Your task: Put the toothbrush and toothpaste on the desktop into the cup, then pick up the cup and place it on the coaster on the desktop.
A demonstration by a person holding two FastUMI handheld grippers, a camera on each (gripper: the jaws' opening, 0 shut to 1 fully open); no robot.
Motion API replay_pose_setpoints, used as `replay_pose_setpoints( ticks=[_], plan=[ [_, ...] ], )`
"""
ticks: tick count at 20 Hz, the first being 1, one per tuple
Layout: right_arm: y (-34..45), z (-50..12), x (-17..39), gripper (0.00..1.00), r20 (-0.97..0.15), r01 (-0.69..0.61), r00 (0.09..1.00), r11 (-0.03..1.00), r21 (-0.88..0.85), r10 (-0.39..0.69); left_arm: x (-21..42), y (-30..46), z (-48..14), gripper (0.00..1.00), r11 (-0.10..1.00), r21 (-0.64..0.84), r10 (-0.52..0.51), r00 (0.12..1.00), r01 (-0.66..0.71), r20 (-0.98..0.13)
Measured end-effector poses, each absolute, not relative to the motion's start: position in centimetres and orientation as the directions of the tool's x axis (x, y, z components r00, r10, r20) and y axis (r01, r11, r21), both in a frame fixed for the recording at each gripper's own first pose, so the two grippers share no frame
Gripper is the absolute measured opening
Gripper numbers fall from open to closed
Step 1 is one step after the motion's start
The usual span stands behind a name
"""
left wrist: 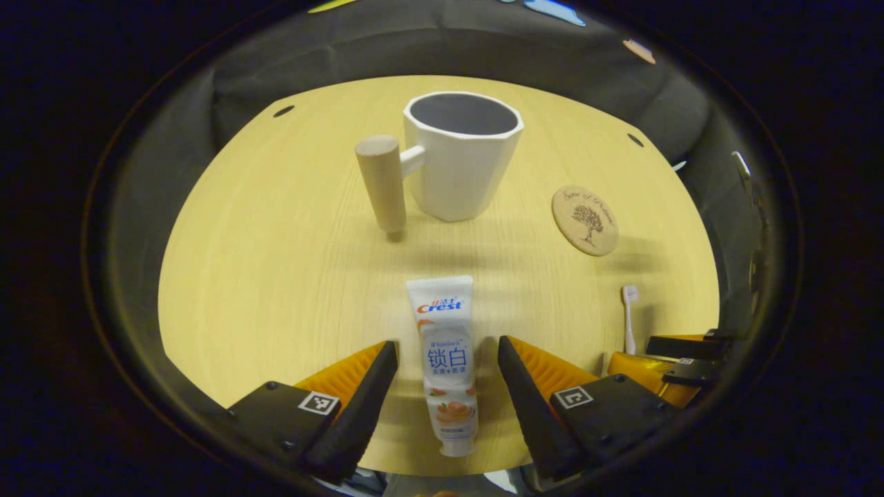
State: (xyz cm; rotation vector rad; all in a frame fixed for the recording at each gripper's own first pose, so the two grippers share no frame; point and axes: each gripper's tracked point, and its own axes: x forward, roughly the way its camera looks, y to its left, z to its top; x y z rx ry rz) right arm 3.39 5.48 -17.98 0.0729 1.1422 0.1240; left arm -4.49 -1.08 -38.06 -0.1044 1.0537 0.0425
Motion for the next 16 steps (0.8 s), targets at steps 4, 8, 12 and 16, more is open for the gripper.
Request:
replay_pose_setpoints(
  ticks=[4,8,12,16],
  plan=[
    [6.1,-19.2,4.0,0.93,-0.907,-0.061,0.407,0.994,0.093,0.110,-4.4,-1.1,-38.8,0.97,0.994,-0.059,-0.009,0.465,-0.093,-0.885],
    [7.3,-19.2,4.5,0.92,-0.915,-0.075,0.398,0.996,0.042,0.069,-4.3,-1.2,-38.8,0.99,0.998,-0.013,0.019,0.456,-0.067,-0.890],
    [7.1,-19.2,4.6,0.92,-0.919,-0.055,0.389,0.997,0.049,0.067,-4.3,-1.2,-38.8,0.96,0.997,-0.013,0.020,0.450,-0.071,-0.893],
    [6.3,-19.3,5.6,0.93,-0.930,-0.003,0.363,0.998,0.062,0.059,-4.2,-1.3,-39.0,0.96,0.997,-0.013,0.024,0.435,-0.082,-0.900]
  ],
)
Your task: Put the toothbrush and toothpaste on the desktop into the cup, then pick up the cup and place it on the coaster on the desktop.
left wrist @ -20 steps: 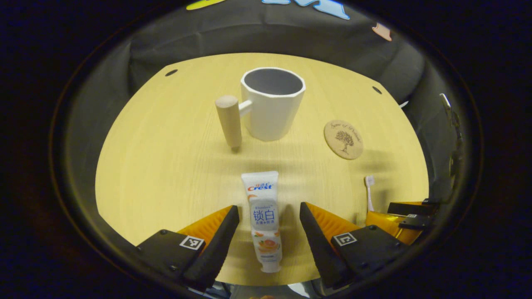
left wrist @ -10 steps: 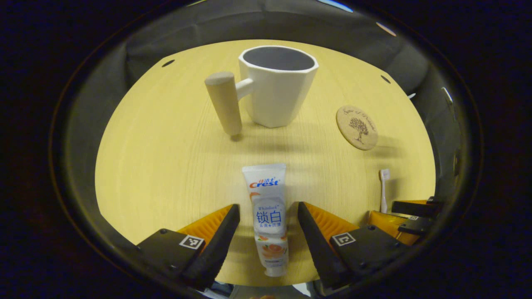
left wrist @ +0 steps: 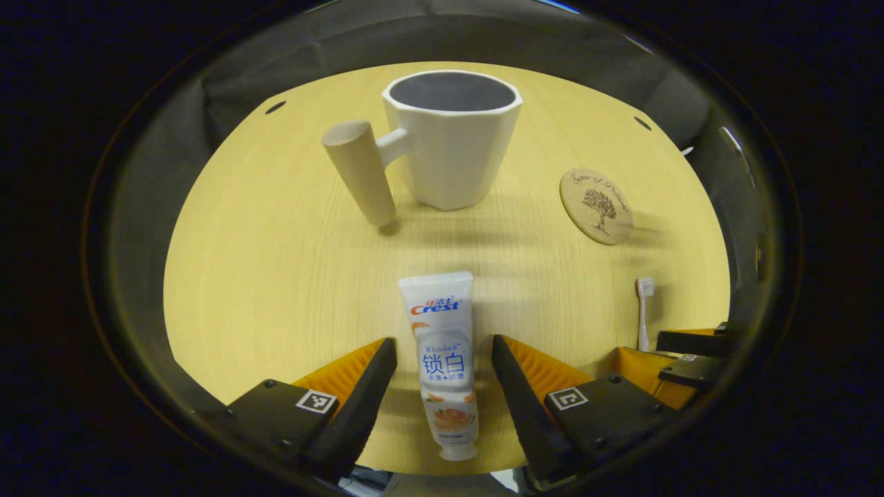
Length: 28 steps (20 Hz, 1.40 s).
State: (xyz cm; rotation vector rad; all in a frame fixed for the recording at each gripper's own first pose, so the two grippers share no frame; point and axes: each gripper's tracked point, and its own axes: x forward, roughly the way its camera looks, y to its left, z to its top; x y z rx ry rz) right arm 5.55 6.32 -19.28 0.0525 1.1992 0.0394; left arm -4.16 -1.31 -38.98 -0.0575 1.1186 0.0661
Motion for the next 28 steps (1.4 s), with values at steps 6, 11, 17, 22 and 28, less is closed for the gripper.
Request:
replay_pose_setpoints(
  ticks=[6,11,17,22,28],
  plan=[
    [5.6,-19.6,6.8,0.39,-0.934,0.030,0.351,0.996,0.080,0.064,-3.8,-2.2,-38.9,0.51,0.999,0.002,0.024,0.418,-0.052,-0.908],
    [5.2,-20.4,7.7,0.03,-0.938,0.009,0.335,0.995,0.104,0.095,-3.6,-2.1,-38.7,0.35,0.999,0.002,0.018,0.394,-0.042,-0.919],
    [5.0,-20.0,7.6,0.03,-0.934,0.007,0.343,0.994,0.108,0.099,-3.9,-2.2,-38.4,0.19,1.000,-0.010,0.000,0.379,-0.025,-0.925],
    [4.9,-20.2,7.8,0.02,-0.933,0.004,0.344,0.994,0.110,0.102,-3.7,-3.1,-34.6,0.17,1.000,-0.023,-0.018,0.417,-0.008,-0.909],
    [5.0,-20.3,7.7,0.02,-0.931,-0.003,0.351,0.994,0.106,0.101,-3.6,-4.9,-27.3,0.19,0.996,-0.089,-0.079,0.485,0.003,-0.871]
  ],
)
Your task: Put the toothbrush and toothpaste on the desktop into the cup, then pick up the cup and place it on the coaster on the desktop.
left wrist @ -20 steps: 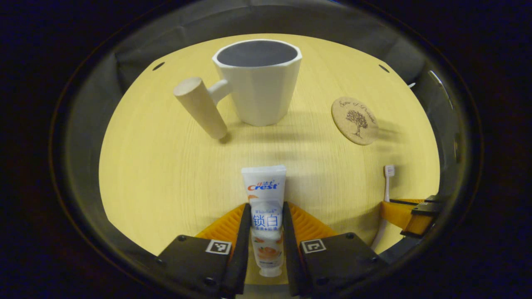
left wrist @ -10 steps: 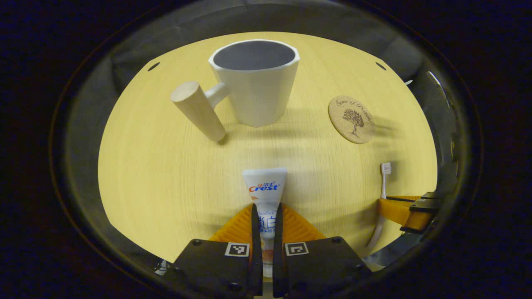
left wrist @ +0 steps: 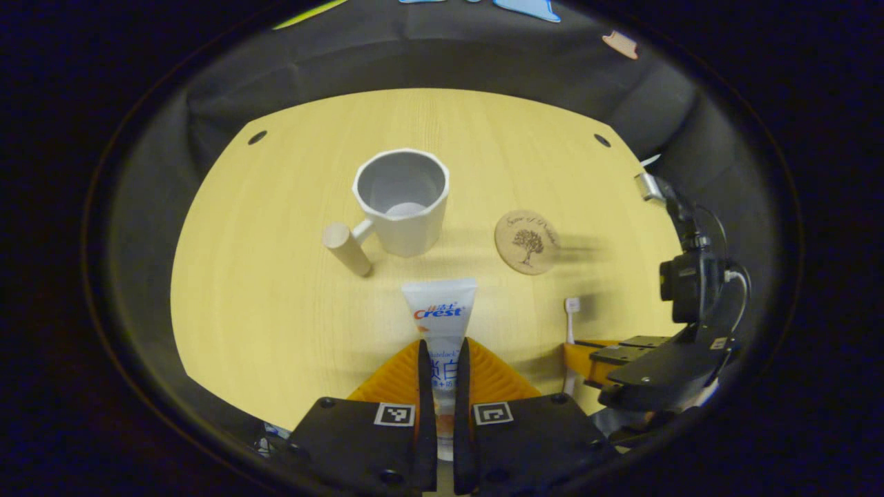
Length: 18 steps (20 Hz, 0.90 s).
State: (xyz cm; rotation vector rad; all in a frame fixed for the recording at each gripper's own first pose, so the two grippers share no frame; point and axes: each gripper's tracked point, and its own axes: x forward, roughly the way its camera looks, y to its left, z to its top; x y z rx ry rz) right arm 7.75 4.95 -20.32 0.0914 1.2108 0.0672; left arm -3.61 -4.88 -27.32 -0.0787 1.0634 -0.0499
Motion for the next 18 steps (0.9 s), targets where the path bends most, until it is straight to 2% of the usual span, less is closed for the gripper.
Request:
replay_pose_setpoints(
  ticks=[9,18],
  plan=[
    [5.0,-20.3,7.4,0.03,-0.930,-0.010,0.353,0.995,0.104,0.101,2.2,-3.2,-17.6,0.17,0.992,-0.127,-0.092,0.637,-0.010,-0.765],
    [4.9,-20.6,7.4,0.03,-0.932,0.000,0.347,0.994,0.108,0.101,12.5,-0.5,-14.3,0.17,0.997,-0.081,-0.058,0.782,0.010,-0.621]
  ],
)
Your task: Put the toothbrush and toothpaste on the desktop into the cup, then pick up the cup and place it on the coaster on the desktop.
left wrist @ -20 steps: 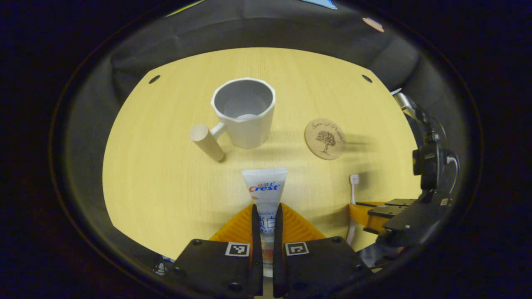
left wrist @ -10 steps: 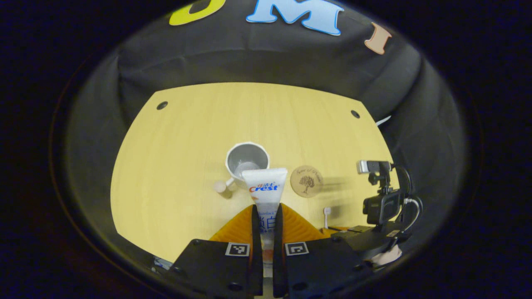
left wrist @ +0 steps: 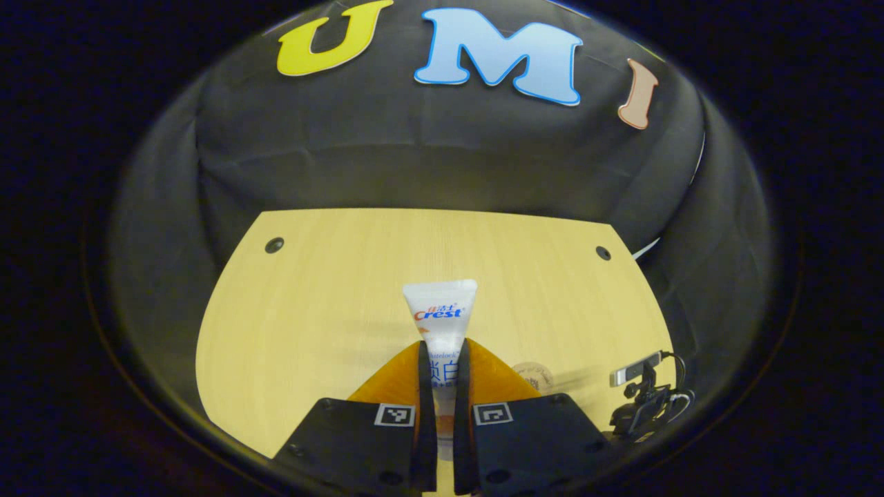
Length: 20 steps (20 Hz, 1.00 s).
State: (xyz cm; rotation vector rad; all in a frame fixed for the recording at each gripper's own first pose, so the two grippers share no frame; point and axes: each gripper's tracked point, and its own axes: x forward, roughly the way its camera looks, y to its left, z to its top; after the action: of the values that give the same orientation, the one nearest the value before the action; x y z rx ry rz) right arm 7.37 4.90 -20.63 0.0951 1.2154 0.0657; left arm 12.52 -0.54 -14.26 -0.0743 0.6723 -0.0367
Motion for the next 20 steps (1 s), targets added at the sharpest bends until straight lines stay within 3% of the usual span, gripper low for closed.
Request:
replay_pose_setpoints(
  ticks=[9,20],
  plan=[
    [4.8,-20.5,7.4,0.03,-0.934,0.016,0.345,0.995,0.101,0.089,18.6,-0.3,-14.8,0.16,0.993,-0.115,-0.062,0.885,0.009,-0.461],
    [3.8,-18.3,7.9,0.02,-0.906,0.063,0.401,0.983,0.172,0.133,18.3,-0.7,-18.4,0.19,0.998,-0.025,-0.062,0.913,0.057,-0.402]
  ],
)
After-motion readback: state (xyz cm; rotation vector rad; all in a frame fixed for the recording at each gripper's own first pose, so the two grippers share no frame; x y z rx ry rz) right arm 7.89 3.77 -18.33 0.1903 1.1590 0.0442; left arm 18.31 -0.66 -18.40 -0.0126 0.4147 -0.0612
